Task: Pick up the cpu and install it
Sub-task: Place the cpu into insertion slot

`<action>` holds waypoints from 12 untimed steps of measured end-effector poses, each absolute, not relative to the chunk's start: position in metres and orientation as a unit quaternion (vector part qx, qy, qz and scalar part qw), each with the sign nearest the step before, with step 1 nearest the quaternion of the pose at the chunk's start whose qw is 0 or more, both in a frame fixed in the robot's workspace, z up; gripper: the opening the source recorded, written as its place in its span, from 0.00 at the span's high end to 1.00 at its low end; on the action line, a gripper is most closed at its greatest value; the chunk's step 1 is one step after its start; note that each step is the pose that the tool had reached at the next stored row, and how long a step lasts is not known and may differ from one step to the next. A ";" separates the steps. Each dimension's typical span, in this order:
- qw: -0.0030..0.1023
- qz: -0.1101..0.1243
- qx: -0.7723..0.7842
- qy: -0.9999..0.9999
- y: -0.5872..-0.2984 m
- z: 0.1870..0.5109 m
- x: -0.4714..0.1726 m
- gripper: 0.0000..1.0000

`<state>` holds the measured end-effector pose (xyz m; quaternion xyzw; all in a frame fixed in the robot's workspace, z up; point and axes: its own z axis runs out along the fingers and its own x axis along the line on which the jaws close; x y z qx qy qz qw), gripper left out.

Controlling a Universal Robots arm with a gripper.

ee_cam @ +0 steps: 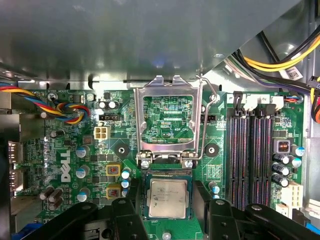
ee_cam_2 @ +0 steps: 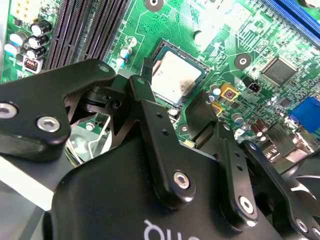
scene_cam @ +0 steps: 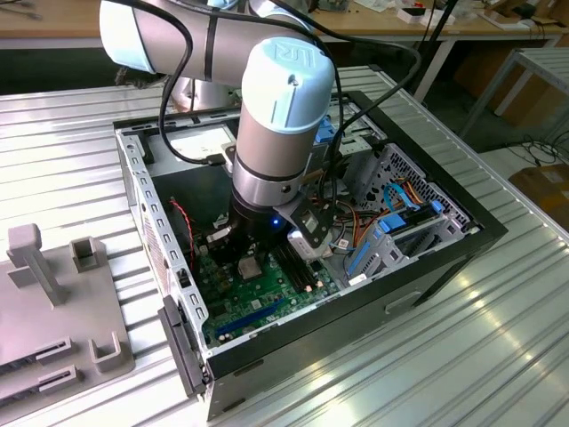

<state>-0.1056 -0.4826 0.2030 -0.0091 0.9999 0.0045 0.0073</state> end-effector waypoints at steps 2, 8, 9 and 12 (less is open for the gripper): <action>0.007 0.005 -0.009 1.000 -0.483 0.203 -0.106 0.46; 0.007 0.006 -0.009 1.000 -0.483 0.203 -0.106 0.46; 0.007 0.006 -0.009 1.000 -0.483 0.203 -0.106 0.44; 0.007 0.006 -0.009 1.000 -0.483 0.203 -0.106 0.38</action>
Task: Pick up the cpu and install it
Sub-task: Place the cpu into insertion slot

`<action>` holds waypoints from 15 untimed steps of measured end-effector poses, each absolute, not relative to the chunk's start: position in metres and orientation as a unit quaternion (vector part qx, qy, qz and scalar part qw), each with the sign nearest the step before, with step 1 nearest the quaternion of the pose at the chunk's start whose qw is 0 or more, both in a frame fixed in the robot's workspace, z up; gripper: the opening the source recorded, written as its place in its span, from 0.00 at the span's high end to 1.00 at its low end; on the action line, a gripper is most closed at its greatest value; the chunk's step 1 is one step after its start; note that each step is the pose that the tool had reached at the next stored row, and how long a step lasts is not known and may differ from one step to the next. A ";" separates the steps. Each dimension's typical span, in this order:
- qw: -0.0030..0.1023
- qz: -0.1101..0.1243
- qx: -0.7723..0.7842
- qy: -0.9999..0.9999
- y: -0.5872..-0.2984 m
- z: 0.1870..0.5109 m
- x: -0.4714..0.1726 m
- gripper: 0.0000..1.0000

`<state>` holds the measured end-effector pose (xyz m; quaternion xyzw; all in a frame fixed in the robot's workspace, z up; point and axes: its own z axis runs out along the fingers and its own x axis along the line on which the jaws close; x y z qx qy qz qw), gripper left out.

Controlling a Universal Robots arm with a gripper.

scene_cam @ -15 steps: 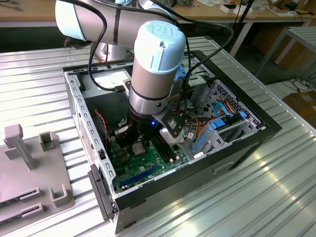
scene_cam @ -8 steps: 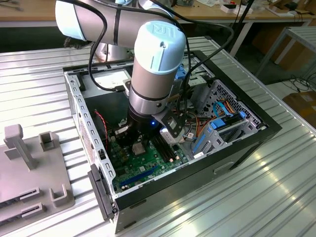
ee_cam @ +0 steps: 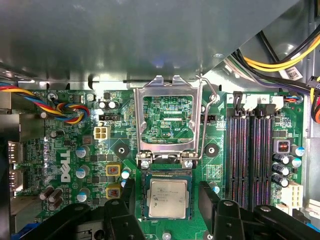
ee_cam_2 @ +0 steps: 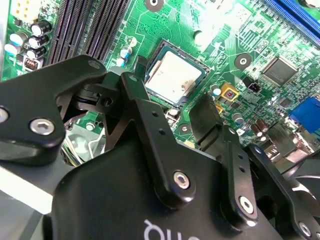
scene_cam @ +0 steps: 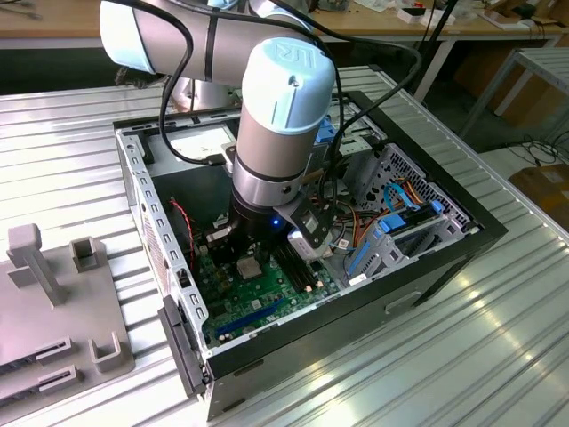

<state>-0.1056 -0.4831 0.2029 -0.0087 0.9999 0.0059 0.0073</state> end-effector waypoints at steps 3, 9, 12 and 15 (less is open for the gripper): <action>0.007 0.006 -0.005 1.000 -0.483 0.203 -0.106 0.38; 0.007 0.006 -0.003 1.000 -0.484 0.202 -0.105 0.38; 0.007 0.006 -0.001 1.000 -0.484 0.202 -0.104 0.38; 0.007 0.006 -0.001 1.000 -0.484 0.202 -0.104 0.38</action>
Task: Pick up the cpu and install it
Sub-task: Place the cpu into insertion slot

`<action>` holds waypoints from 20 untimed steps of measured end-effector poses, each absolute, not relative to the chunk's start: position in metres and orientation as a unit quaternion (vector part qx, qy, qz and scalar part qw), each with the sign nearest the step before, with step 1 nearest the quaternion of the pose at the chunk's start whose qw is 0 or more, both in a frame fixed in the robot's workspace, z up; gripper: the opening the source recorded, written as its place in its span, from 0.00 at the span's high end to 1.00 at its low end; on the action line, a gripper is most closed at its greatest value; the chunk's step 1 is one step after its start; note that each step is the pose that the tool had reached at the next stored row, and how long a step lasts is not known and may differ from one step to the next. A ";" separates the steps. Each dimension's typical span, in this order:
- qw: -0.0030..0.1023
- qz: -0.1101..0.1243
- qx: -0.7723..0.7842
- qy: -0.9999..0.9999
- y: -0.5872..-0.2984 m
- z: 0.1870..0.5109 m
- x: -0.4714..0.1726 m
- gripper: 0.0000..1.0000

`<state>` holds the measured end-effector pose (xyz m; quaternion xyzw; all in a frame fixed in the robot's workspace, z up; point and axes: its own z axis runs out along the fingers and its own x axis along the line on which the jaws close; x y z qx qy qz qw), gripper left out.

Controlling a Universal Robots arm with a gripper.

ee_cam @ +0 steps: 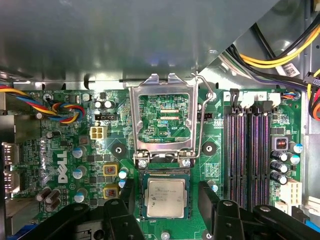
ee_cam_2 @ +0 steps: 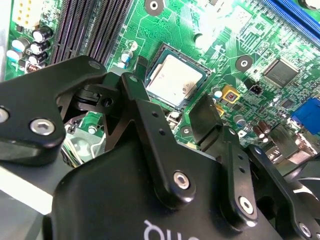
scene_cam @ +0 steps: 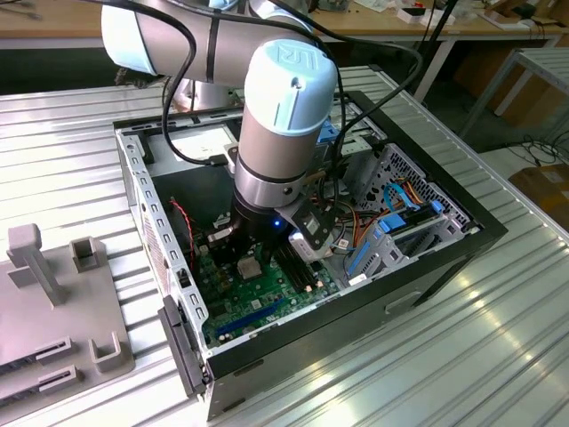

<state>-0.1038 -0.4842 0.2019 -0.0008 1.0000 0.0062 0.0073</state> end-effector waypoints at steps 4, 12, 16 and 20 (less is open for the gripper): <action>0.007 0.006 -0.001 1.000 -0.484 0.202 -0.104 0.38; 0.007 0.006 -0.001 1.000 -0.484 0.202 -0.104 0.47; 0.007 0.007 -0.001 1.000 -0.484 0.202 -0.104 0.47; 0.007 0.007 -0.001 1.000 -0.484 0.202 -0.106 0.47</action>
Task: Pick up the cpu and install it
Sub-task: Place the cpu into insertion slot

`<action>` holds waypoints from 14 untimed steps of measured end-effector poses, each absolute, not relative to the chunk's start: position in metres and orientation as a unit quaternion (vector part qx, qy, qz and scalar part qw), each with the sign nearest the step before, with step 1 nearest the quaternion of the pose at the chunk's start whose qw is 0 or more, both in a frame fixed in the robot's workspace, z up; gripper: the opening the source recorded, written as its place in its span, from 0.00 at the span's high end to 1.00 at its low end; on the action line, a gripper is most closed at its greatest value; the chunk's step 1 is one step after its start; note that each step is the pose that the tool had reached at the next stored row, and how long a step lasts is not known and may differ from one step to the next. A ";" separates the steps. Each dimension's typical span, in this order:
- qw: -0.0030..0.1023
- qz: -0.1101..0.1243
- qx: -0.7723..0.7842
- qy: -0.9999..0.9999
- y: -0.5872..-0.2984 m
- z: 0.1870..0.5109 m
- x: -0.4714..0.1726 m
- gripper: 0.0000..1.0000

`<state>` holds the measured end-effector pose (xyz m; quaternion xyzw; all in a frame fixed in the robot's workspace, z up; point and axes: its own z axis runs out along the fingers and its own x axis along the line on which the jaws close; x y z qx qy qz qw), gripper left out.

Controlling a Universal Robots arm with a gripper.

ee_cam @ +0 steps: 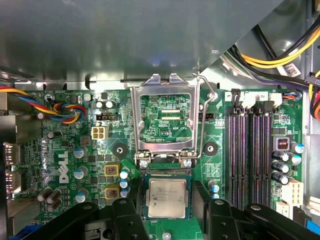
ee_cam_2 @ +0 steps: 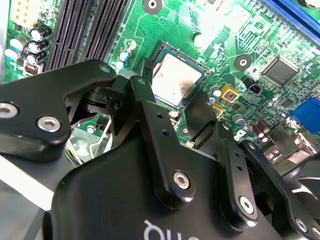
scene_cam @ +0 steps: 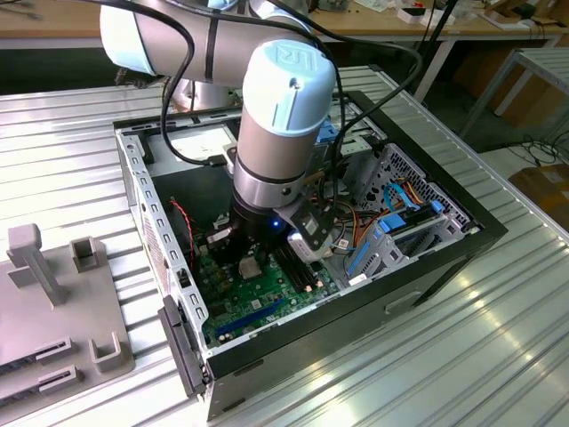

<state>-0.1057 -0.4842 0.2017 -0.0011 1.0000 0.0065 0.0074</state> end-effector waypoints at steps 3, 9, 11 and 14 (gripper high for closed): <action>0.007 0.007 -0.002 1.000 -0.484 0.202 -0.107 0.47; 0.007 0.007 -0.004 1.000 -0.484 0.202 -0.109 0.47; 0.007 0.007 -0.005 1.000 -0.484 0.201 -0.110 0.47; 0.007 0.007 -0.006 1.000 -0.484 0.201 -0.111 0.47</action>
